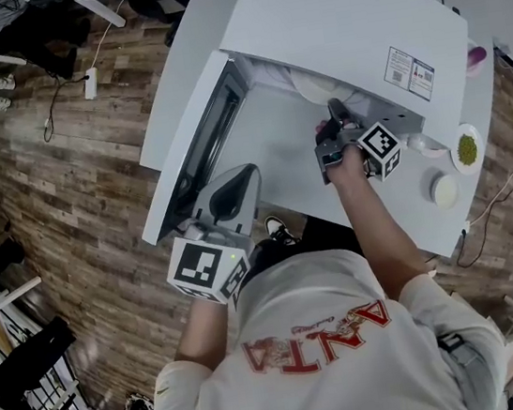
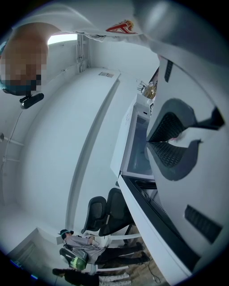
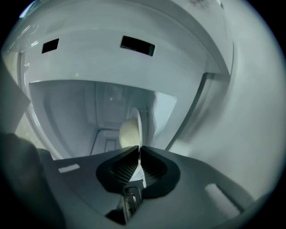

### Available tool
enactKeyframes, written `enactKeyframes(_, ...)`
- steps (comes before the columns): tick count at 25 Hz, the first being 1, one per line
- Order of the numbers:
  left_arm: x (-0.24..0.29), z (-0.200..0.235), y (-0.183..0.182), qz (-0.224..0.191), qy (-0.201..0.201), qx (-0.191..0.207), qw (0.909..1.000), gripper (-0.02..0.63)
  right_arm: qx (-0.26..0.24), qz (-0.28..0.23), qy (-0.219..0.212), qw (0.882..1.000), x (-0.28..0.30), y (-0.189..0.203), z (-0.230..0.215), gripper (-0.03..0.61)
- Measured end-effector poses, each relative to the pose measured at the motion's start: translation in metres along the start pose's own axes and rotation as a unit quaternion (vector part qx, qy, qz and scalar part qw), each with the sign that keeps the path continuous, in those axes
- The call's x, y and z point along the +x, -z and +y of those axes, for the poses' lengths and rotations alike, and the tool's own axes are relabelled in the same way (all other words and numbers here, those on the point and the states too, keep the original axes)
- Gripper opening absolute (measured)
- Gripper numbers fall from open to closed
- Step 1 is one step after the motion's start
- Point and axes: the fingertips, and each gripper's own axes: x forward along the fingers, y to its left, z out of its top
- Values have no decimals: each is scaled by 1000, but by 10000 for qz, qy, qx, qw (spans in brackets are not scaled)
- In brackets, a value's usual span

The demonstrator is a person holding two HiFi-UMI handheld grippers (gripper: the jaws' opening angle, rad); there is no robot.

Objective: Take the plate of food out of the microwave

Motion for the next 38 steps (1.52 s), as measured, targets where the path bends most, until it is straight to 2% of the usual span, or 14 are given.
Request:
enactKeyframes(18,-10,5,8,57,-80,-43,9999,9,264,30,-241,9994,1,4,0,17)
enactKeyframes(26,-10,2,8,55,-36,-18,10000,9,206,2,-580,9981,-9,8,6,15)
enactKeyframes(38,-37,-14,8,-98,82,82,9999,9,23,436,-849,9954,-55,41,19,17)
